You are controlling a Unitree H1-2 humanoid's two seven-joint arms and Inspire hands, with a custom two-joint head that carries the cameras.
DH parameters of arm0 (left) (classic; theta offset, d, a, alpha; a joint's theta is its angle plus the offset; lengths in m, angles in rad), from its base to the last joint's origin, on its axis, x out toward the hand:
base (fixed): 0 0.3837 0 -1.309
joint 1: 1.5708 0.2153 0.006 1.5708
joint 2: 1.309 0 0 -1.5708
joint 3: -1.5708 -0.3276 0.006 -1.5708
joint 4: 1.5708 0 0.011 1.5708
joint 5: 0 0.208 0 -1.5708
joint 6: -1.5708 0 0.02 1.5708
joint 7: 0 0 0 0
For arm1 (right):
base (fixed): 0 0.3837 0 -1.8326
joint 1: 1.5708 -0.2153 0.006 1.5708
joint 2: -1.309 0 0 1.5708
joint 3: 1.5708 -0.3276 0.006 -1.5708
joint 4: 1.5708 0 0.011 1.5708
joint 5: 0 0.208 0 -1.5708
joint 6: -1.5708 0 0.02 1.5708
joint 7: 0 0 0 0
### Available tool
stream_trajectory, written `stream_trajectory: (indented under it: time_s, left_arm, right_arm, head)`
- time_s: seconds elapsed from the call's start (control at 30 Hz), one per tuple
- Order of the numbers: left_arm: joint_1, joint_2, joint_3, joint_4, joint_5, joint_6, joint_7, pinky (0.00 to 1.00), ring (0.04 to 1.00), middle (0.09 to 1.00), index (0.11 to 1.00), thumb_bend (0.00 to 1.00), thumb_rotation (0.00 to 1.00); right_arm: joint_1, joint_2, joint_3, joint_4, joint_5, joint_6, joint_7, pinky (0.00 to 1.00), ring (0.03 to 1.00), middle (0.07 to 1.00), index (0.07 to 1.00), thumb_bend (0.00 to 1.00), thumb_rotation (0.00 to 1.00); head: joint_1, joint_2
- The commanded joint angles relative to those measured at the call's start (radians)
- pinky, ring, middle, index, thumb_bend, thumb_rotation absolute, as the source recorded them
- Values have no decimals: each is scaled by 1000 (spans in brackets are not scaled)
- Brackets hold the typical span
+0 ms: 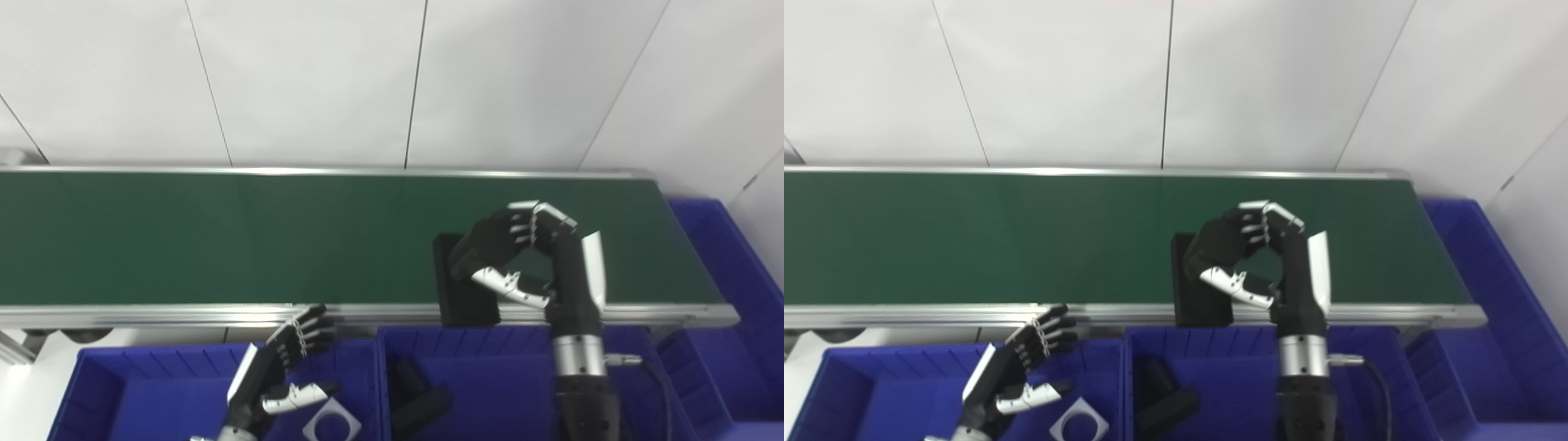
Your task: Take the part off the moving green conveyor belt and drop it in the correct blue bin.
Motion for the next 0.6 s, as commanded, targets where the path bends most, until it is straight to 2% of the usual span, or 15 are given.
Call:
stream_trajectory:
  time_s: [0.0,0.17,0.57]
  left_arm:
    - [-2,4,0,-43,-7,-30,-25,708,746,797,838,799,270]
    - [7,12,2,-57,-13,-29,-32,716,750,800,834,810,270]
    - [52,20,7,-106,-17,-20,-26,712,758,798,831,812,270]
  right_arm:
    - [5,13,8,24,0,-67,-28,350,444,506,513,501,0]
    - [35,24,9,138,24,-140,-60,349,447,509,506,501,0]
    - [41,12,7,298,31,-179,-92,333,444,518,509,499,0]
  head:
    - [1,1]
    - [4,6]
    - [5,11]
